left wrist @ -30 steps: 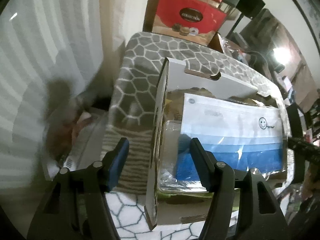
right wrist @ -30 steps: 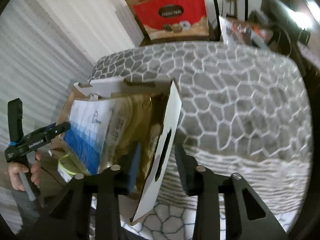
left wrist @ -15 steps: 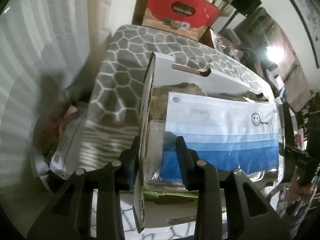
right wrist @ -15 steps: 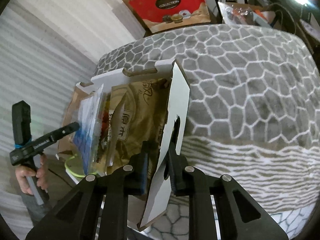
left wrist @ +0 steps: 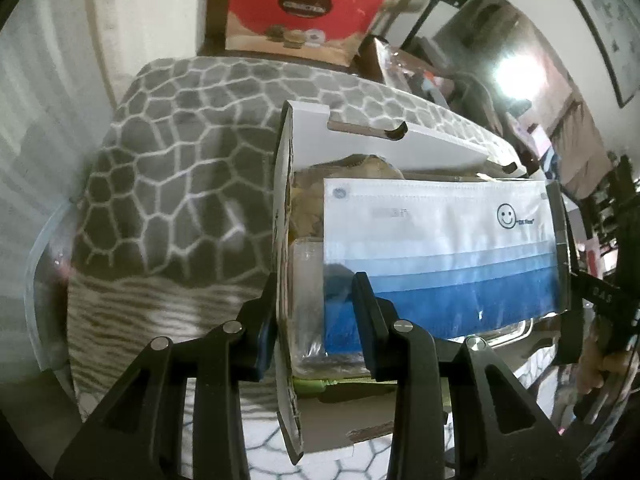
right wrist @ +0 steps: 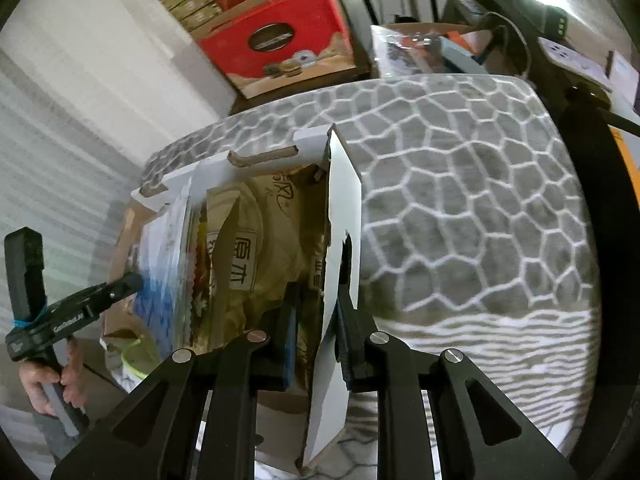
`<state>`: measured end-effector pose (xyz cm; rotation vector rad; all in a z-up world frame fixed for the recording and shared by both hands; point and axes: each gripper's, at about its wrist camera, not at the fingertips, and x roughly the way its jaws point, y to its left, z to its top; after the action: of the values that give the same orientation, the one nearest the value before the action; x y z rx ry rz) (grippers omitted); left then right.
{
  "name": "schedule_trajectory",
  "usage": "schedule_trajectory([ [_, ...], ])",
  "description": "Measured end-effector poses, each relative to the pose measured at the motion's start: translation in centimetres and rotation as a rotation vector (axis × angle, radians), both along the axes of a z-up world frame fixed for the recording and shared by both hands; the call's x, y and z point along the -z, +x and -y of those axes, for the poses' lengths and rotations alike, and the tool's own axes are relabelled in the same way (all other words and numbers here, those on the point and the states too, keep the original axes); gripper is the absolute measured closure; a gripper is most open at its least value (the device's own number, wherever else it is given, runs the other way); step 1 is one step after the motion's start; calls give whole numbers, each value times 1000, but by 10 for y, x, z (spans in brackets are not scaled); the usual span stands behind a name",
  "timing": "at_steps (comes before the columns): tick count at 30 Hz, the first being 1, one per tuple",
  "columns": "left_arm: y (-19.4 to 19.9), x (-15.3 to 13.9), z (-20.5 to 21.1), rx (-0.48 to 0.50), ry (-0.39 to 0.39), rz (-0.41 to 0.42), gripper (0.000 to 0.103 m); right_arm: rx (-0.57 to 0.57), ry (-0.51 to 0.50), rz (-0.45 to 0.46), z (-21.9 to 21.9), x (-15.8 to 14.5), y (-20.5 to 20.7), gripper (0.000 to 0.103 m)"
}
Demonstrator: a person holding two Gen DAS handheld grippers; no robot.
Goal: Organize objects
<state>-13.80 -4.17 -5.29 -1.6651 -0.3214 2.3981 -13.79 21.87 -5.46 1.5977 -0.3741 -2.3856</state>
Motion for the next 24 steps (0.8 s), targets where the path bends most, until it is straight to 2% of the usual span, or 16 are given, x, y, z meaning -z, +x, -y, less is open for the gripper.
schedule_trajectory([
  [6,-5,-1,-14,12,-40,-18,70,19,3,-12,-16,5,5,85],
  [9,-3,-1,-13,12,-35,-21,69,19,15,-28,-16,4,8,84],
  [10,-3,0,-12,10,-32,-19,65,22,15,-32,-16,4,9,83],
  [11,-3,0,-11,6,-35,-18,61,28,15,-41,-16,3,10,79],
  [12,-3,-1,-10,-3,-45,-18,52,32,20,-49,-15,2,12,63],
  [14,-1,-3,-8,-10,-56,-32,48,29,46,-64,-15,-1,15,42],
  [20,25,-27,-1,-43,-125,-130,42,53,156,-145,-12,-22,33,42],
  [21,32,-32,-2,-43,-140,-151,36,62,170,-162,-11,-26,37,41],
  [22,37,-36,-2,-45,-150,-167,25,70,181,-176,-9,-30,41,41],
  [24,49,-43,-4,-53,-164,-210,21,86,196,-213,-5,-39,52,39],
])
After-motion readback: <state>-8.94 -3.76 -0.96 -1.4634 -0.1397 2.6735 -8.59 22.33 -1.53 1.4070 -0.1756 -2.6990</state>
